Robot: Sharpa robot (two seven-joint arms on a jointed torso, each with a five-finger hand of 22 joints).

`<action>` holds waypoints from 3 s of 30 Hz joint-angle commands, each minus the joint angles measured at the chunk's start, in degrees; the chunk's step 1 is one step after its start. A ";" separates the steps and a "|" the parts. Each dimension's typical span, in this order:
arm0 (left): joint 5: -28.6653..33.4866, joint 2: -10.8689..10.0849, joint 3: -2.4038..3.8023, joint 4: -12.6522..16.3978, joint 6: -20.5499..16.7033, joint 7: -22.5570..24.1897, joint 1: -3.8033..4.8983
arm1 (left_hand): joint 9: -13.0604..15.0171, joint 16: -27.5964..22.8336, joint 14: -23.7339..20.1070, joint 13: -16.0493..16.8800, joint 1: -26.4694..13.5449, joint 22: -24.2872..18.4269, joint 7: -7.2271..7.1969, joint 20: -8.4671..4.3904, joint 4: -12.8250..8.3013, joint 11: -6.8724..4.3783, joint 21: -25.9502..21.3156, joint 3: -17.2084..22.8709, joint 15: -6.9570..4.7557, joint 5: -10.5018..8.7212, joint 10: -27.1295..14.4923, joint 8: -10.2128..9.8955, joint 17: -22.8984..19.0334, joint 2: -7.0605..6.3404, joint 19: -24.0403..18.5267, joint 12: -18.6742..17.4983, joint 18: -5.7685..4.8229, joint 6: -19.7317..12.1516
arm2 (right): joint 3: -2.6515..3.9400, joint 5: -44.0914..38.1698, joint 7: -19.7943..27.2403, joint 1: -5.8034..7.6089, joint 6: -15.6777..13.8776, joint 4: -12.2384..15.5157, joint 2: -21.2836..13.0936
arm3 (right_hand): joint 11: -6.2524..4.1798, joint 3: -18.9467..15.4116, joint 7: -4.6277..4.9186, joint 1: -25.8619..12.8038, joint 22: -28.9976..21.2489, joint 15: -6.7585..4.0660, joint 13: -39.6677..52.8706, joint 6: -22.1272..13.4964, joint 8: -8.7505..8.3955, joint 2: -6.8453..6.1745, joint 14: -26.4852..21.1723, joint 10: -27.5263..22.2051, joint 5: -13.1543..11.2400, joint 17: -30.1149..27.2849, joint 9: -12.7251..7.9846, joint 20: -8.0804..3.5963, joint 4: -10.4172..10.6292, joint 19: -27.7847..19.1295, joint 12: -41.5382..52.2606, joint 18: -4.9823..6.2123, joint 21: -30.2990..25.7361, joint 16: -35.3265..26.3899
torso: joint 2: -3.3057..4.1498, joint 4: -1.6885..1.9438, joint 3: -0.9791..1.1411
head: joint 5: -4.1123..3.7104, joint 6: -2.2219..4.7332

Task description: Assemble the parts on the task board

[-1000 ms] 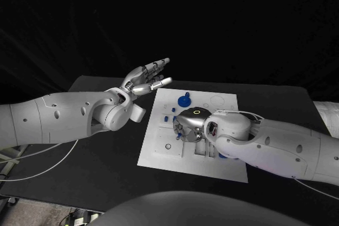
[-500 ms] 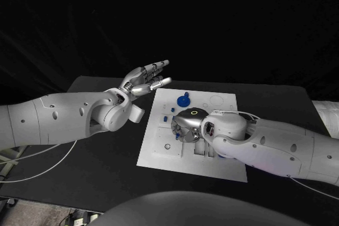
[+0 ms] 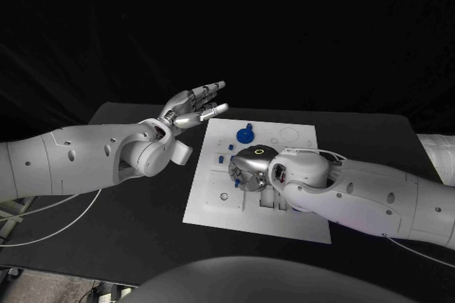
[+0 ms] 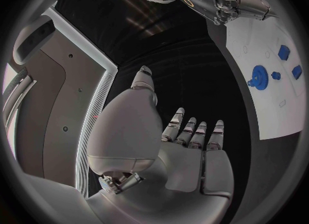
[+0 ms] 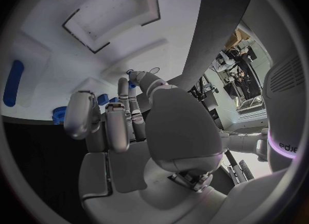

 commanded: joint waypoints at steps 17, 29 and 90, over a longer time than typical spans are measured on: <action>0.13 0.20 0.04 0.09 1.36 -0.31 0.01 | 0.05 0.77 -0.01 0.08 1.29 -0.17 0.21 -0.05 -0.10 1.12 -0.15 1.68 1.26 1.54 -0.09 0.20 0.15 2.60 0.11 1.06 2.07 0.42 | -0.06 -1.10 -0.30 -0.13 2.13 0.44 -0.24 | 0.25 0.85 -0.18 0.12 8.37 -0.33 -0.14 -0.62 -0.72 -0.42 -0.94 -0.81 -0.16 0.19 0.15 -0.09 -0.71 -1.12 -0.59 1.15 -1.32 -1.00 | -0.01 0.00 -0.01 | 0.24 0.00; 0.13 0.24 0.04 0.05 1.51 -0.59 0.01 | 0.12 1.22 0.09 0.10 2.37 -0.16 0.92 0.04 -0.22 1.39 -0.12 2.49 1.83 2.25 -0.15 0.27 0.22 4.32 0.15 1.60 2.85 1.03 | -0.06 -1.17 -0.57 -0.21 2.98 0.33 0.01 | 0.71 0.74 -0.74 -1.08 7.75 -0.19 0.23 -3.72 -3.16 -0.69 -2.32 -3.98 -4.46 -1.43 -0.26 -0.09 -0.57 -2.74 -1.21 1.53 -3.75 -2.14 | 0.01 -0.01 0.01 | 0.17 0.00; -0.24 2.13 0.03 -0.52 2.17 -0.05 -0.30 | 0.41 3.17 0.72 0.33 6.96 2.37 3.44 0.43 -0.61 0.41 0.58 2.24 2.09 5.75 0.50 0.69 0.48 8.67 1.63 4.55 3.40 4.66 | -0.18 2.37 3.20 6.44 -13.38 11.70 -26.48 | 1.98 -6.13 -0.57 -0.13 8.80 0.72 -5.19 -4.59 -8.56 -0.37 -1.06 -11.92 -13.00 -0.39 -14.88 0.87 6.58 0.36 -1.05 0.86 -2.28 0.45 | 0.03 0.01 0.04 | -2.34 0.00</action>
